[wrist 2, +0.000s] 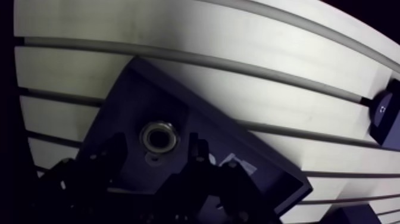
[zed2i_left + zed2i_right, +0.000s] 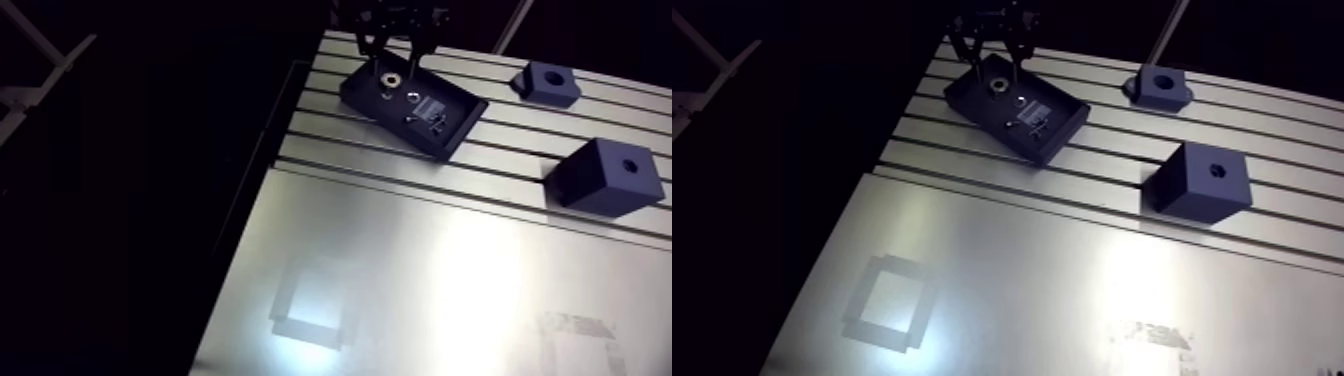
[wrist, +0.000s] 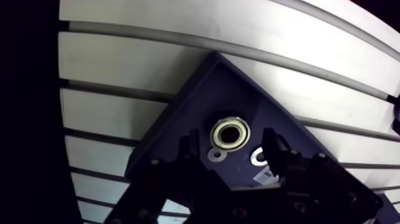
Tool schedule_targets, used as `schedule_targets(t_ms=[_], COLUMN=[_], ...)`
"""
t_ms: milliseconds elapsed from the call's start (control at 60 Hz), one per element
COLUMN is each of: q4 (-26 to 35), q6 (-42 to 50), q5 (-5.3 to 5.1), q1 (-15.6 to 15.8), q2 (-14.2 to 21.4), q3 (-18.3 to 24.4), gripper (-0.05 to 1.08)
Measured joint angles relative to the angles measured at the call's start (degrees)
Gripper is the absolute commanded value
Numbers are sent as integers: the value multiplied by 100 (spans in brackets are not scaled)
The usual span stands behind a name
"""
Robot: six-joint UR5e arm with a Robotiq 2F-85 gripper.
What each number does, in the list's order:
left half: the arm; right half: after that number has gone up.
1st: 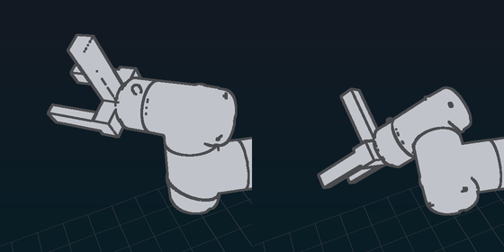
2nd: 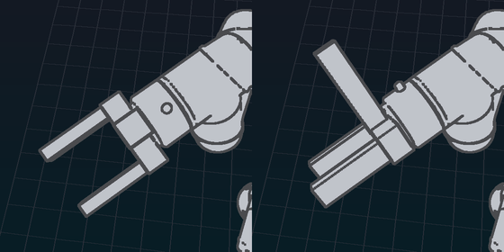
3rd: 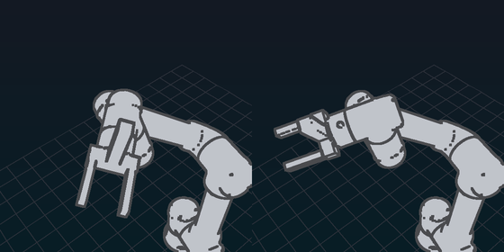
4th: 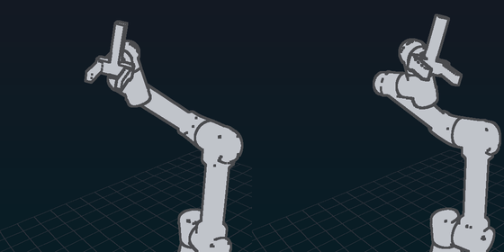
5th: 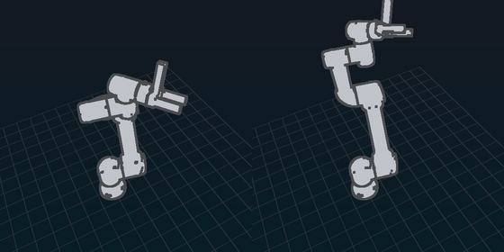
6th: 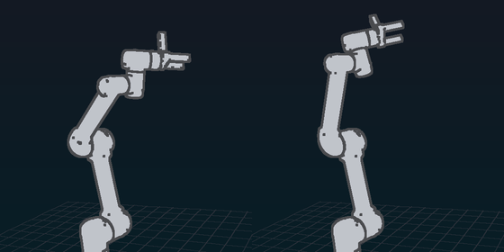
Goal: Pick up the bearing and press it into the housing until flush.
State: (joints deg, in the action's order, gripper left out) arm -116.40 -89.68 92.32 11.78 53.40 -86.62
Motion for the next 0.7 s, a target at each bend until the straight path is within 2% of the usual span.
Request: schedule_targets(t_ms=[383, 700], q4=[-18, -25], q6=[-1, 2], q5=[0, 1], q1=[0, 9], q2=[-55, -85], q3=[-5, -8], gripper=[37, 43])
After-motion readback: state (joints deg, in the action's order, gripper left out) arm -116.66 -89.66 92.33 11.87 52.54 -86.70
